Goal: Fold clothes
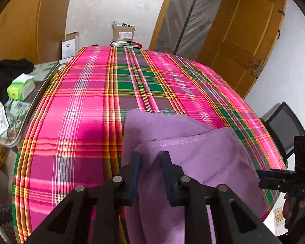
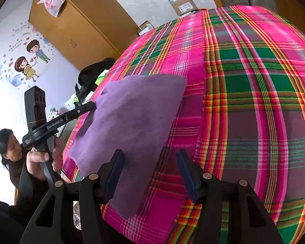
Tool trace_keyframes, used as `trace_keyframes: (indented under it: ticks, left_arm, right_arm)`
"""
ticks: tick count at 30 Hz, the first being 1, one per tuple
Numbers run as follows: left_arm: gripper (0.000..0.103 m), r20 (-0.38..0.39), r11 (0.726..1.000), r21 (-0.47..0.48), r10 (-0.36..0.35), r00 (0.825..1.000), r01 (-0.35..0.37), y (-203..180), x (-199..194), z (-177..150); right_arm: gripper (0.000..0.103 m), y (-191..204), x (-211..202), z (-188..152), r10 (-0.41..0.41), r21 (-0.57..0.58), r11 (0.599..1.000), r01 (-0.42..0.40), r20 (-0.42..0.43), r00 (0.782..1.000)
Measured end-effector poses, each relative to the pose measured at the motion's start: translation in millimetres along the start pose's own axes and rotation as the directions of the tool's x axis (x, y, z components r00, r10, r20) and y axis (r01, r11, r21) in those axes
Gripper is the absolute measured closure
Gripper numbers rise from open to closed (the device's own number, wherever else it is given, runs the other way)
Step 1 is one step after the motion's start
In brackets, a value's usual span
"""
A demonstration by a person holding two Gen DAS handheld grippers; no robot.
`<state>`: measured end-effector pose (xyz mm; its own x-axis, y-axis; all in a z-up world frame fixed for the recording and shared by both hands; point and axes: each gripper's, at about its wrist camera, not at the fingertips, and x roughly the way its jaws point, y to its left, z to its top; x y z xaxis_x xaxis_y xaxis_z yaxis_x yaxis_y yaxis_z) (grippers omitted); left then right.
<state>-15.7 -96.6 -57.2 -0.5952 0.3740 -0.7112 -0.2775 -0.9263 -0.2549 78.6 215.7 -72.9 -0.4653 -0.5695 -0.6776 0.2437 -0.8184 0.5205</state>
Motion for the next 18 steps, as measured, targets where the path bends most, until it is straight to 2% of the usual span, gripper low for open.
trace_keyframes:
  ticks: [12, 15, 18]
  left_arm:
    - [0.079, -0.063, 0.996, -0.078, -0.042, 0.997, 0.037, 18.2, 13.0, 5.1]
    - [0.079, -0.063, 0.998, -0.058, -0.027, 0.998, 0.023, 13.8, 13.7, 3.4]
    - [0.087, -0.049, 0.999, -0.046, -0.016, 0.999, 0.013, 9.9, 11.3, 2.2]
  right_arm:
    - [0.047, -0.1, 0.7, -2.3, 0.000, 0.009, 1.000, 0.000, 0.005, 1.000]
    - [0.047, -0.8, -0.6, -2.5, 0.001, 0.012, 1.000, -0.001, 0.008, 1.000]
    - [0.047, -1.5, 0.0, -2.3, 0.007, 0.019, 1.000, -0.007, 0.012, 1.000]
